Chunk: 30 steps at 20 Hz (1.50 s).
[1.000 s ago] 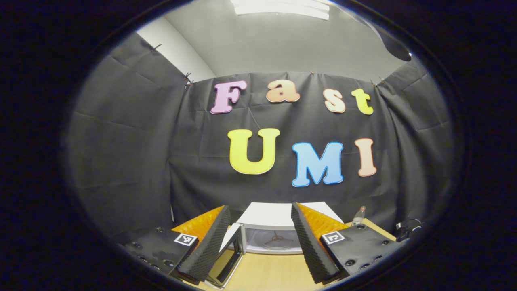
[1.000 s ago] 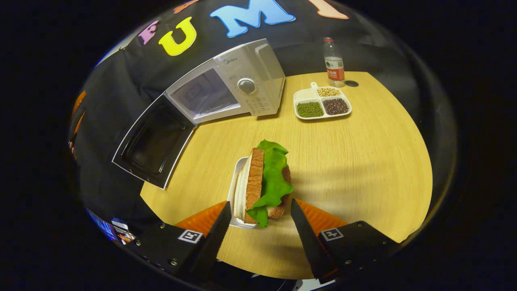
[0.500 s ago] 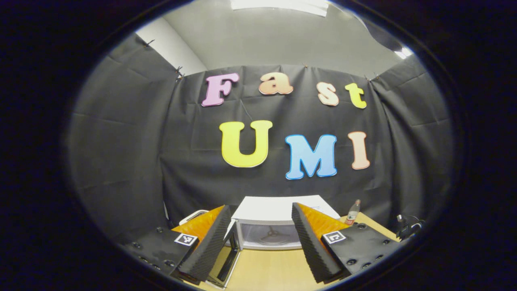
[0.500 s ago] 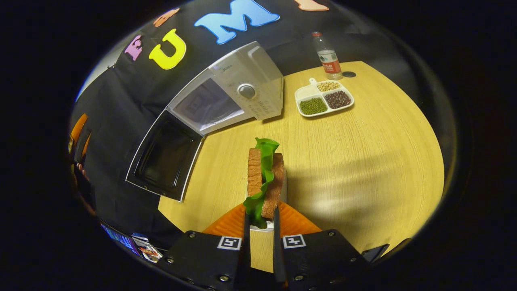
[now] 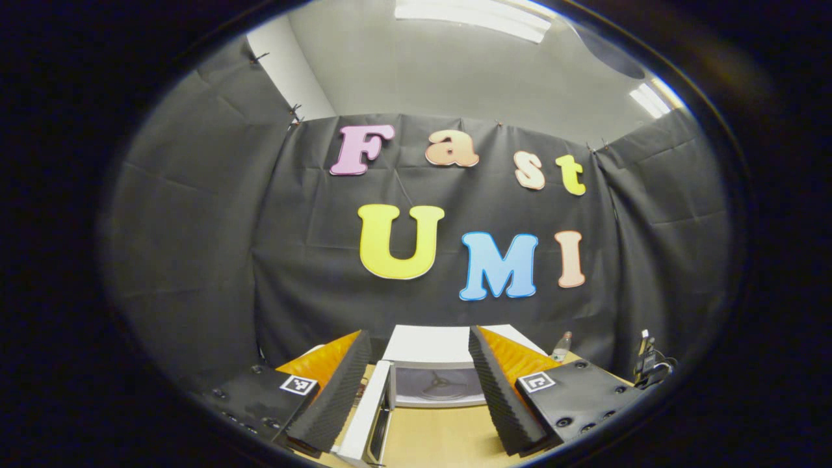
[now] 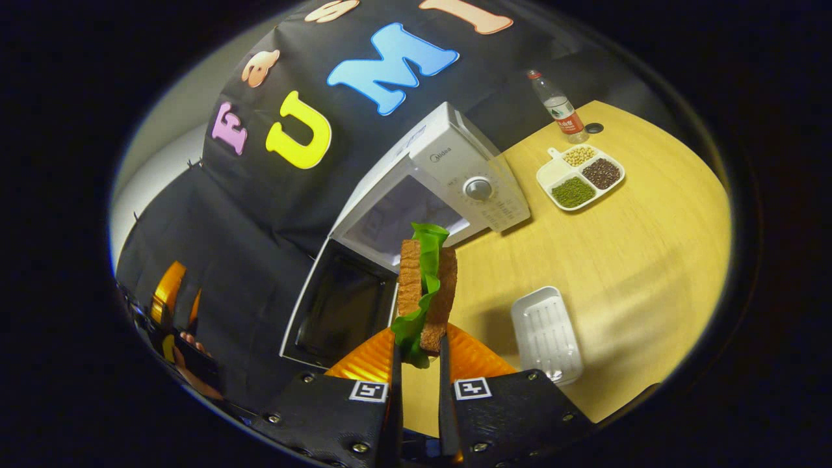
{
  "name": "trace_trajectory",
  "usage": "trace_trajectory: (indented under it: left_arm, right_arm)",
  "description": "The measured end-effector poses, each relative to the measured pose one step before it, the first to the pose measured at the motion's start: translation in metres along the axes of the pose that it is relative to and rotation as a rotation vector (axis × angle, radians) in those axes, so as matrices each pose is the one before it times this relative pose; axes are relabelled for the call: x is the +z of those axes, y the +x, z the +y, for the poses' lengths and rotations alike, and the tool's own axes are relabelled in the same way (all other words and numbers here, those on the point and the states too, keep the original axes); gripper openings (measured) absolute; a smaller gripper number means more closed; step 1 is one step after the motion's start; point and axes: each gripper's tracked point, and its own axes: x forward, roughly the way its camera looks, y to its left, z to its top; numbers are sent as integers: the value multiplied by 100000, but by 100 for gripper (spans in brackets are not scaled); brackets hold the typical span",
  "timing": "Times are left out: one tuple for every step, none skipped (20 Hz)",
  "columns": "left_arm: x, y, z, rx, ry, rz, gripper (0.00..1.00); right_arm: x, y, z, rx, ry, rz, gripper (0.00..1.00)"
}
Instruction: Open the microwave oven with the left hand, put the food in, and close the microwave oven.
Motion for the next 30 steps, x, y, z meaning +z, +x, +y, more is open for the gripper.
trace_trajectory:
  left_arm:
    - [398,-208,806,19,422,-608,96]
    - [284,-422,780,47,313,-580,98]
    - [220,-302,686,212,168,-547,95]
    - [251,-436,675,319,-46,-447,97]
    - [202,-369,590,307,-79,-452,96]
    - [158,-348,547,435,156,-325,97]
    - [32,-471,611,842,512,-143,97]
    - [-56,-379,360,606,575,242,96]
    - [-106,-181,205,456,680,402,97]
    - [-17,-106,150,467,681,156,96]
    - [30,-199,259,753,552,-35,95]
    - [-7,-114,217,863,-139,-31,97]
    - [-23,-117,171,1140,-230,318,97]
    - [-93,35,170,1031,-210,376,96]
    - [242,-133,151,953,41,-147,97]
    - [73,-76,191,1099,317,-403,97]
    - [-52,-75,122,825,270,121,96]
    - [-140,10,204,1028,371,532,97]
    - [-165,124,197,1069,305,430,97]
    - [41,-18,400,1331,327,117,97]
    - [-173,85,373,1484,52,391,96]
    - [-169,-161,362,947,-405,605,97]
    - [-152,31,285,1052,-238,494,96]
    - [-21,21,252,1044,258,250,96]
    - [-35,298,360,1025,476,228,95]
    - [-69,10,328,771,398,440,96]
    - [-173,80,304,662,145,377,96]
    - [-19,227,228,676,250,322,98]
    - [-58,105,379,877,410,310,97]
    - [-178,127,388,1086,342,230,97]
  right_arm:
    - [99,503,1291,2675,2387,-1932,23]
    - [227,632,1262,2799,2530,-1727,23]
    - [213,563,1027,2503,2673,-2003,22]
    - [195,860,861,1851,2733,-1582,23]
    - [254,808,704,1772,2759,-1873,22]
    - [429,930,610,1432,3143,-1877,23]
    - [209,811,549,1260,3202,-1882,22]
    - [305,1087,350,894,3161,-1706,22]
    - [133,908,220,397,3008,-1345,22]
    - [219,1144,16,333,2588,-972,23]
    - [-13,1084,-84,105,1644,-552,22]
    - [77,1028,-45,245,1526,-468,22]
    - [-12,1015,-212,-443,1536,25,22]
    - [121,1022,-358,-654,1551,-182,22]
    - [58,1006,-341,-791,1129,-190,22]
    - [12,1010,-376,-886,713,-82,22]
    - [-64,966,-186,-522,1166,-48,22]
    - [175,1000,-217,-483,1230,-264,23]
    - [127,1022,-130,-515,975,-649,22]
    - [212,946,-237,-801,812,-945,22]
    - [173,919,-375,-744,1032,-1354,23]
    - [271,934,-193,-227,1469,-1551,22]
    - [258,909,-177,-162,2248,-1729,23]
    - [258,874,-130,-236,1902,-1567,22]
    - [198,867,-191,-423,1548,-1515,23]
    - [122,875,-295,-822,1598,-1343,23]
    - [110,659,-155,-536,1802,-1216,23]
    - [195,711,-164,-123,1768,-1315,23]
    - [25,679,-244,-509,1056,-1279,23]
    - [156,653,-185,-836,870,-1294,22]
